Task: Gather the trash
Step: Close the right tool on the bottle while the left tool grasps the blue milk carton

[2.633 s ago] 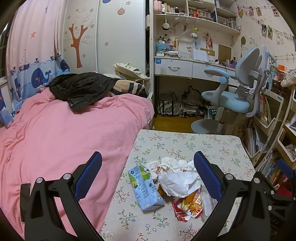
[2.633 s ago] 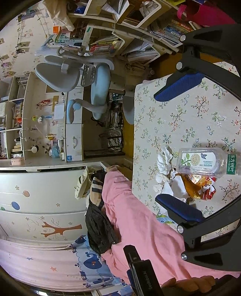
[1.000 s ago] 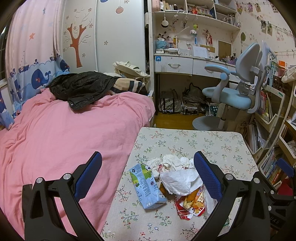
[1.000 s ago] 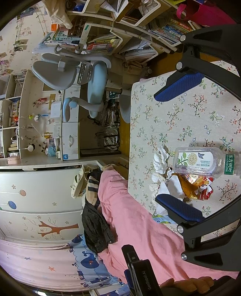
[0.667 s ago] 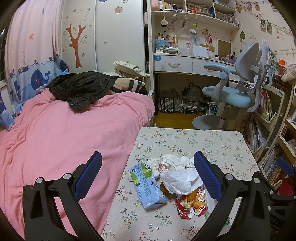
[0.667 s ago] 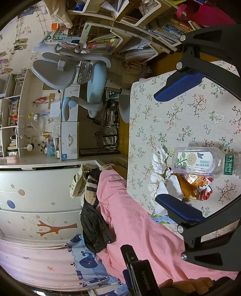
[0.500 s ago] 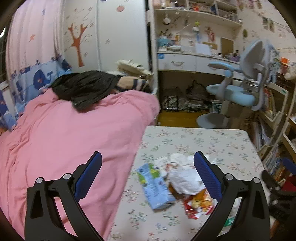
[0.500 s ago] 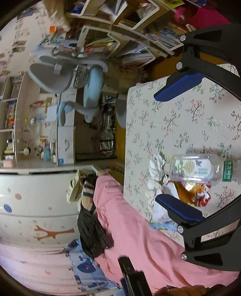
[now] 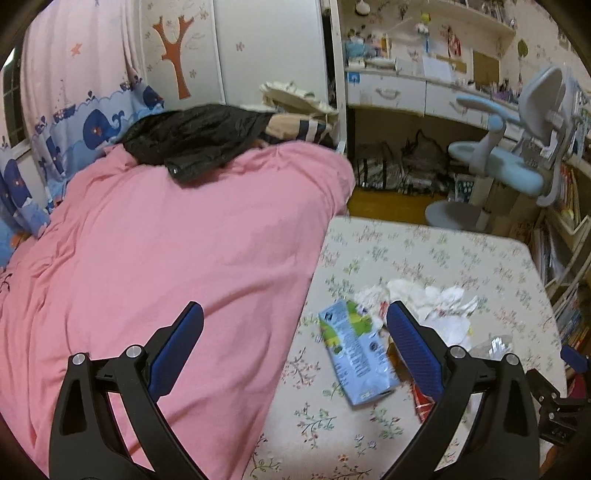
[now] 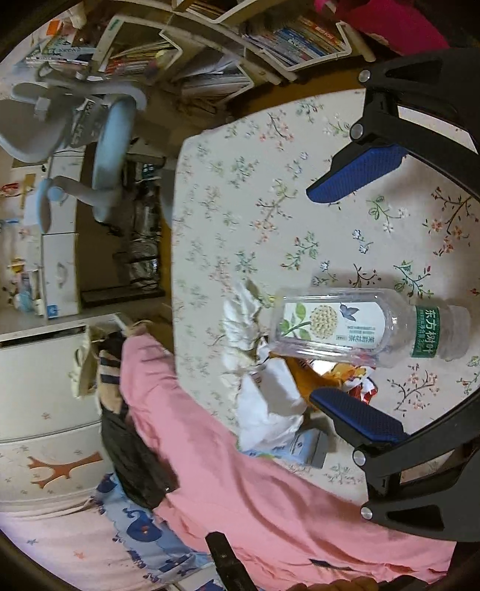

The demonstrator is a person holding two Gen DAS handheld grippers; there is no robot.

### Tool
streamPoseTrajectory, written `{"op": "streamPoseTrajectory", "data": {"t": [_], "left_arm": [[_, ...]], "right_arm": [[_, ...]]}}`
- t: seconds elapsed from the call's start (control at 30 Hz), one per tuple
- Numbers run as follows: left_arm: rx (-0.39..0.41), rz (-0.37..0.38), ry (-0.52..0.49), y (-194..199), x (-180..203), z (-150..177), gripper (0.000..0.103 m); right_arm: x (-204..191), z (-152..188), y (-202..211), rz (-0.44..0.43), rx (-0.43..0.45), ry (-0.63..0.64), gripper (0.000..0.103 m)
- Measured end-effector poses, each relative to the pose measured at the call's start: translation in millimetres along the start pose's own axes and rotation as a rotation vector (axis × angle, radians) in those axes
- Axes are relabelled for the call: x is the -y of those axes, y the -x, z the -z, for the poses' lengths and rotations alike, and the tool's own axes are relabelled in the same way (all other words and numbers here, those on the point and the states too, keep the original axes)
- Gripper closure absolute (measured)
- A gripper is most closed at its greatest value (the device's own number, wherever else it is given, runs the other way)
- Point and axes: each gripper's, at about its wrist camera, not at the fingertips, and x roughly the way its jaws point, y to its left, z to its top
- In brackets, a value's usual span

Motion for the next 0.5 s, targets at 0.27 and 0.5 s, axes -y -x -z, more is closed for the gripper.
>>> {"op": "streamPoseTrajectory", "data": {"t": [0.27,0.5], "left_arm": [[-0.175,0.034,0.001,-56.5,31.0,10.3,0.007],[-0.262,0.054,0.038,-95.6,45.5,25.9,0.007]], "right_arm": [[-9.7,7.6,-30.8,-0.035,-0.098,0.008,0.010],[-1.0,10.7,-48.7,-0.068,-0.164,-0.011,0.030]]}}
